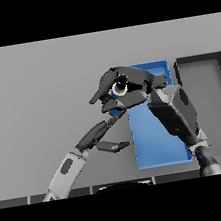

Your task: Pick up the blue pipe and place it into the blue bin.

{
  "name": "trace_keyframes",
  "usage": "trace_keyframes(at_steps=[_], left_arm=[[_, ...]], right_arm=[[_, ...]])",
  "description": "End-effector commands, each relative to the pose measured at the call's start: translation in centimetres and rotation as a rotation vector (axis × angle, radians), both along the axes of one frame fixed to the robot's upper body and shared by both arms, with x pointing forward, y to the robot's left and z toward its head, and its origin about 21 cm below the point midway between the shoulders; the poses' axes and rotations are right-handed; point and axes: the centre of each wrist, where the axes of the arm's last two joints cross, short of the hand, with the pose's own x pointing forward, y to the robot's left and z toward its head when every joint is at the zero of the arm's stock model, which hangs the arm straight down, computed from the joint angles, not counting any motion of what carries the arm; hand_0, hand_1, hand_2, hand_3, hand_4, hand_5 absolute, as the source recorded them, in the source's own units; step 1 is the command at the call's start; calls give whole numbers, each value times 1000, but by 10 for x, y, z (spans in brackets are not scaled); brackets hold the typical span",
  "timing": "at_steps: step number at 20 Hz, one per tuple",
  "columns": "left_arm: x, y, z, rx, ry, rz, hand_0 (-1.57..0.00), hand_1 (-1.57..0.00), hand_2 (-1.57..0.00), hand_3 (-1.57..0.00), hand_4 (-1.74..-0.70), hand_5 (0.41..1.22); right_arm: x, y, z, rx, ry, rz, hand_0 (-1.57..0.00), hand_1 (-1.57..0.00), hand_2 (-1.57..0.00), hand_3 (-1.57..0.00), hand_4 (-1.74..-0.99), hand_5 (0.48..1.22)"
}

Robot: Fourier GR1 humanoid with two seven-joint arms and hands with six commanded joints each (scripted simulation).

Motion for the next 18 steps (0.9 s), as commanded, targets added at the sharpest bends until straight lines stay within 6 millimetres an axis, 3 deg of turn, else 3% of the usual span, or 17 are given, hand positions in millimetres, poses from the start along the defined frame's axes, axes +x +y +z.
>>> trace_keyframes(at_steps=[1,5,7,12,18], left_arm=[[1,-2,1,12,-6,0,-1,-1,-1,-1,-920,487],[4,2,2,30,-7,15,0,0,0,0,-899,487],[1,0,2,25,-3,6,0,0,1,1,-890,485],[1,7,6,19,-22,17,1,1,1,1,-881,482],[1,4,1,41,-17,13,1,1,1,1,-868,481]], right_arm=[[6,-5,8,16,11,-53,-1571,-1571,-1571,-1571,-1495,1221],[35,-27,37,45,33,-302,-1571,-1571,-1571,-1571,-1497,1221],[55,-44,28,13,55,-403,-1571,-1571,-1571,-1571,-1498,1221],[94,-88,-27,-85,236,-615,-1571,-1571,-1571,-1571,-1499,1221],[95,-119,-104,-251,456,-800,-1571,-1571,-1571,-1571,-1499,1221]])
